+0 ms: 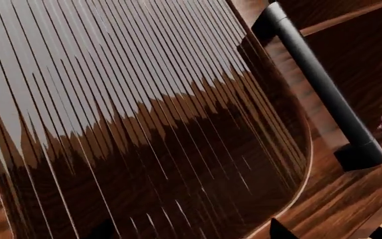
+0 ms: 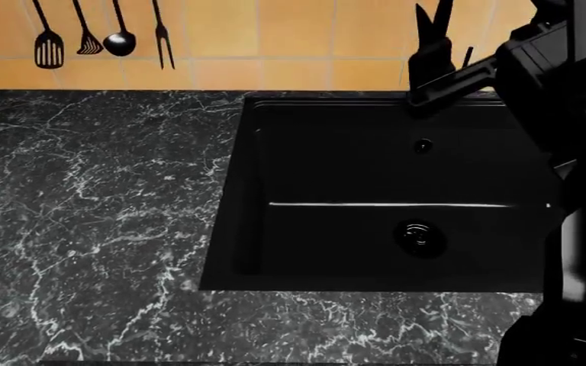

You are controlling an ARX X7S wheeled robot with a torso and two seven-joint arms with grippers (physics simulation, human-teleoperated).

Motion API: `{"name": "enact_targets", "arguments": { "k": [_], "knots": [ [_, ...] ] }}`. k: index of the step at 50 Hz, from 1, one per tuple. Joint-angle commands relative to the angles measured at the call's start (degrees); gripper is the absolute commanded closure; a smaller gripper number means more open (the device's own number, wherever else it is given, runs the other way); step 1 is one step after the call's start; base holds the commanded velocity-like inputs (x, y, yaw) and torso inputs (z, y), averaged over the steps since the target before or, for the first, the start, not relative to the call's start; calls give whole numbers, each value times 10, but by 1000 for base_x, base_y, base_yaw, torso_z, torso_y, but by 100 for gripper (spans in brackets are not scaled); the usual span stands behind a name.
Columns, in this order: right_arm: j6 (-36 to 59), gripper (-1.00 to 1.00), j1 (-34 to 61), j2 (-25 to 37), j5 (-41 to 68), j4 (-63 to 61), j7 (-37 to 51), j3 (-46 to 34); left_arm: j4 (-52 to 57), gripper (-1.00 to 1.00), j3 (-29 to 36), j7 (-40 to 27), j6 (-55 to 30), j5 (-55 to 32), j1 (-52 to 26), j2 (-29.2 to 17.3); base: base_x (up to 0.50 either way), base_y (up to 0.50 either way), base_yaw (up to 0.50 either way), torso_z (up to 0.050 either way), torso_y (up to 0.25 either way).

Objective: Pick the lemon, grape from the counter and place them in the cabinet. Then close the cabinet.

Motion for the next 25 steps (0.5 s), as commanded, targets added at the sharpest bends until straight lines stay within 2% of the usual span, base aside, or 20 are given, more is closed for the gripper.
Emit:
{"name": "enact_targets", "arguments": {
  "k": [1, 4, 6, 25],
  "knots": [
    [4, -100, 9, 1, 1, 1, 2, -3, -34, -100, -54, 3, 29, 59, 0, 0, 0, 0, 0, 0, 215],
    [6, -100, 12, 3, 1, 1, 1, -4, -60, -100, -41, 8, 41, 66, 3, -3, 0, 0, 0, 0, 16],
    [7, -100, 14, 4, 1, 0, 1, -5, -33, -100, -33, 5, 26, 67, 23, -12, 0, 0, 0, 0, 0],
    [11, -100, 27, 2, 9, -10, -4, 5, 401, -100, -12, 4, -178, 26, 240, -129, 0, 0, 0, 0, 0]
  ]
}}
